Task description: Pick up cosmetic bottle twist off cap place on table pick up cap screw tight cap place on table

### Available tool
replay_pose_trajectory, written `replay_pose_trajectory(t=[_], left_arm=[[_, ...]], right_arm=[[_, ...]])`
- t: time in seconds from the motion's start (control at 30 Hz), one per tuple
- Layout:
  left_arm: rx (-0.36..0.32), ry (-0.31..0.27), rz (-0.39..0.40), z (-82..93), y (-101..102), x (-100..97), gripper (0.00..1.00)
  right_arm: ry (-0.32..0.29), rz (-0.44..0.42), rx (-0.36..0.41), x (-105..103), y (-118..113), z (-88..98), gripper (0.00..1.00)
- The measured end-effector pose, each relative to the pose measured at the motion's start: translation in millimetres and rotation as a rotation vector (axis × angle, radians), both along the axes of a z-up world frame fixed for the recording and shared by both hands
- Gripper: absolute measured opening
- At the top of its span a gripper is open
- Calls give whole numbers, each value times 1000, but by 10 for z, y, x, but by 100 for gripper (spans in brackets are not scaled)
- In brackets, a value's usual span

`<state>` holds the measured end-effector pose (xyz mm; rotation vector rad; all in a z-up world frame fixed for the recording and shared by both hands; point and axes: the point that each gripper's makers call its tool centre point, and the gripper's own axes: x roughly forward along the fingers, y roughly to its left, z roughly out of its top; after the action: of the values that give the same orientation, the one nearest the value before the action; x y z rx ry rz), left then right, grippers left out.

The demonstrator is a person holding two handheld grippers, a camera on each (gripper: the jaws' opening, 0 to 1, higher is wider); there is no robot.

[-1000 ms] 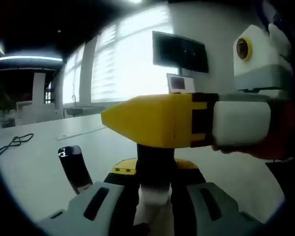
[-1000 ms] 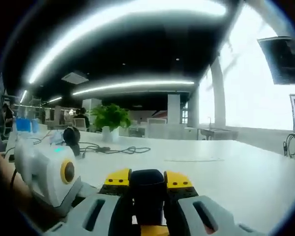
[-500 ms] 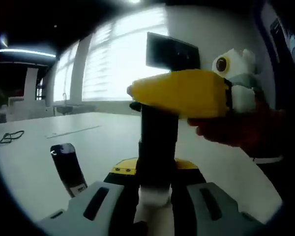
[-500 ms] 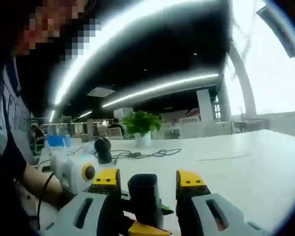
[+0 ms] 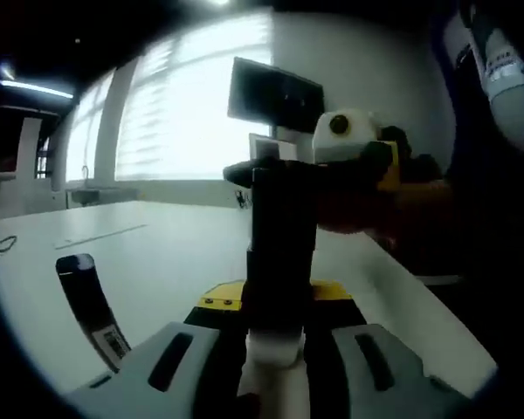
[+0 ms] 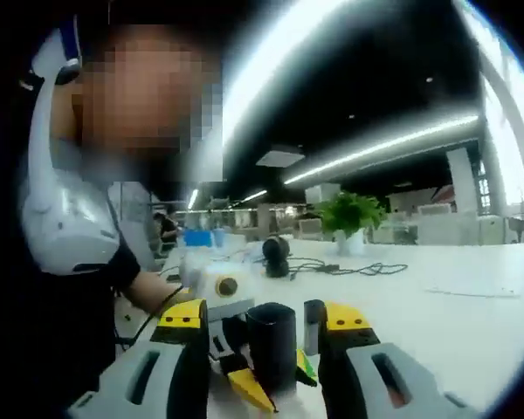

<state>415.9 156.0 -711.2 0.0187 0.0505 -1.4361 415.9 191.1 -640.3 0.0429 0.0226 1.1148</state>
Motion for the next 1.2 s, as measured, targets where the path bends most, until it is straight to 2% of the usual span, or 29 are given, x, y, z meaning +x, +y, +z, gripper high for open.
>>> replay_pose_trajectory(t=[0.03, 0.13, 0.37, 0.5, 0.6, 0.73, 1.0, 1.03, 1.2], left_arm=[[2, 3, -22, -1, 0, -39, 14], [4, 1, -85, 0, -2, -161, 14], [3, 7, -117, 3, -14, -215, 14], [2, 7, -127, 2, -23, -231, 14], [1, 17, -132, 1, -30, -225, 14], [0, 32, -137, 2, -38, -217, 14], [2, 38, -149, 21, -50, -205, 15], [-7, 32, -146, 43, -50, -200, 15], [-21, 48, -142, 70, -46, -184, 15]], right_arm=[[-6, 36, -7, -3, 14, -2, 41], [28, 141, 19, -66, 74, 8, 37], [45, 267, -30, -101, 258, -139, 36], [49, 295, -23, -95, 319, -177, 35], [40, 317, -7, -117, 347, -141, 30], [-4, 324, -57, -107, 354, -183, 19], [-27, 322, -42, -81, 365, -163, 18], [-38, 322, -37, -11, 152, -128, 18], [-52, 328, -35, 73, -26, -106, 18]])
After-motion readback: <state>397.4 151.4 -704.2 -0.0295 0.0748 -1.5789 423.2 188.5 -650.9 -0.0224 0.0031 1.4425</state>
